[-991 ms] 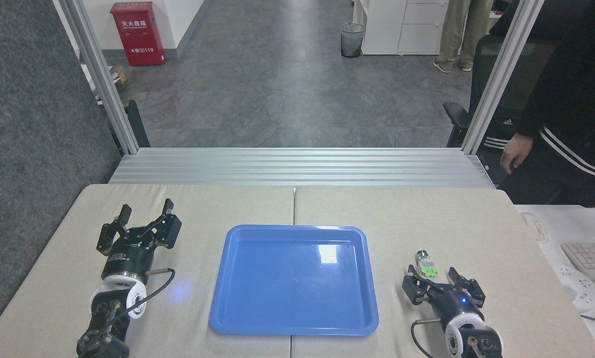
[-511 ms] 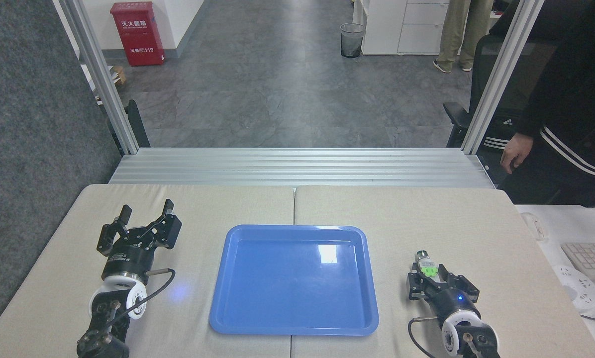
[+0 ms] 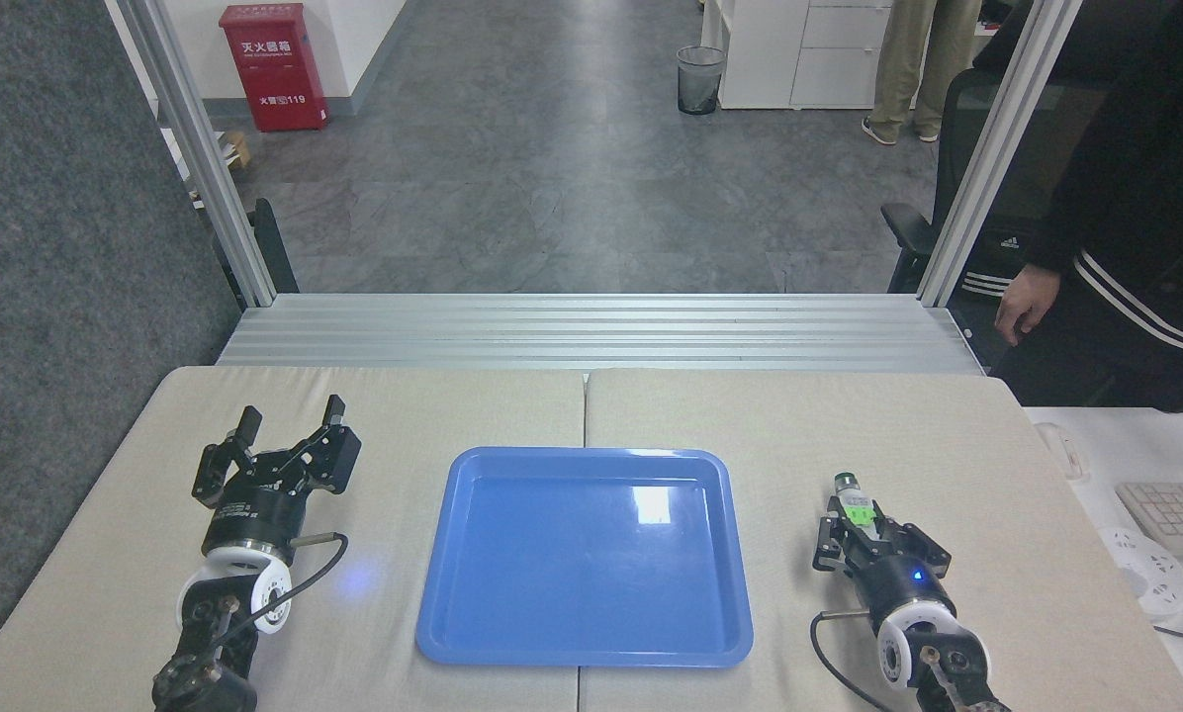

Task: Pick up switch part and place in tray
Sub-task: 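Carry the held switch part over the blue tray with the right gripper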

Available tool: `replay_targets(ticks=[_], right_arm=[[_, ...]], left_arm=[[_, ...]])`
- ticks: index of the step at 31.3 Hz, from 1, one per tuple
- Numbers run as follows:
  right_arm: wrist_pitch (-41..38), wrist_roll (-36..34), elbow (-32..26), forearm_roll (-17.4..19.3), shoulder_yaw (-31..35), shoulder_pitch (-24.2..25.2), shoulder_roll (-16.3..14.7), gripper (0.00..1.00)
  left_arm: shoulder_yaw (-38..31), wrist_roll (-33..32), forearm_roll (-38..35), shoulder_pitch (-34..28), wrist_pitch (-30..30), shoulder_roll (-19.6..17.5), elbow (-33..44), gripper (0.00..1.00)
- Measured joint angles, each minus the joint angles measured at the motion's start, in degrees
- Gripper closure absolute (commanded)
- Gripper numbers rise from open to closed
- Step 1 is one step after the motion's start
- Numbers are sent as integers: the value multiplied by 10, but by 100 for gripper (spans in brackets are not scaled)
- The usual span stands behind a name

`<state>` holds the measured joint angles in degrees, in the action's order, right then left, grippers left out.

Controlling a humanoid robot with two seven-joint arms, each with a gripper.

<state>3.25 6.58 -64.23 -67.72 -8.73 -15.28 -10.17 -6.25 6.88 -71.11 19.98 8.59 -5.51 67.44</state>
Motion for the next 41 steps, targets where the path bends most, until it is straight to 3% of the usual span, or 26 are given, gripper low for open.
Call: replay_targets(ticks=[10, 17, 27, 41], right_arm=[[-1, -46, -54, -3, 16, -15, 8, 100], [24, -46, -103, -51, -24, -15, 38, 100], [43, 32, -142, -109, -113, 3, 91, 100], [53, 135, -140, -132, -197, 33, 127, 100]], left_arm=[[0, 0, 0, 1, 0, 0, 0, 0], [0, 0, 0, 1, 0, 0, 0, 0], [0, 0, -1, 0, 0, 0, 0, 0], [0, 0, -1, -2, 0, 1, 1, 0]])
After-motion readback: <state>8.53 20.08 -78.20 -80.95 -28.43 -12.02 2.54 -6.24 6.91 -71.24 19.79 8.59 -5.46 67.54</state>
